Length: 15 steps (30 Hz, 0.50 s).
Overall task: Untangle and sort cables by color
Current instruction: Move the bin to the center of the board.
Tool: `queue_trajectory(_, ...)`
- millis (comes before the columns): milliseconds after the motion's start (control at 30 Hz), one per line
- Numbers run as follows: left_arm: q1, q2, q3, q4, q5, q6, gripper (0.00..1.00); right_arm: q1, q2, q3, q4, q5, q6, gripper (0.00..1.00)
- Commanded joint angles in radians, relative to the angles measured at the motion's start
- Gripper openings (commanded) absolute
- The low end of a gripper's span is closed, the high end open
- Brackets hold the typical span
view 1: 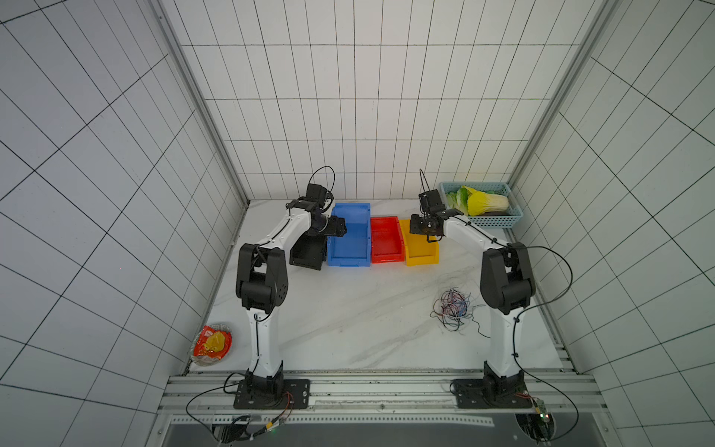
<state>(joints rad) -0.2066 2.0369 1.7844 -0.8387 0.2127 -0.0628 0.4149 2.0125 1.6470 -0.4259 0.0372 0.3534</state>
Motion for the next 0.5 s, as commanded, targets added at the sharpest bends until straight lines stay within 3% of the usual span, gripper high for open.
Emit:
queue_trajectory(0,0.013,-0.137,-0.013,-0.031,0.006,0.016,0.97,0.008,-0.159,-0.088,-0.036,0.029,0.067,0.54)
queue_trajectory(300,0.059,-0.392,-0.168,-0.054,-0.048,0.096,0.98,0.065,-0.489,-0.345,-0.059,0.070,0.158,0.62)
queue_trajectory(467,0.090,-0.515,-0.219,-0.163,0.001,0.223,0.98,0.085,-0.688,-0.559,-0.068,0.184,0.220,0.69)
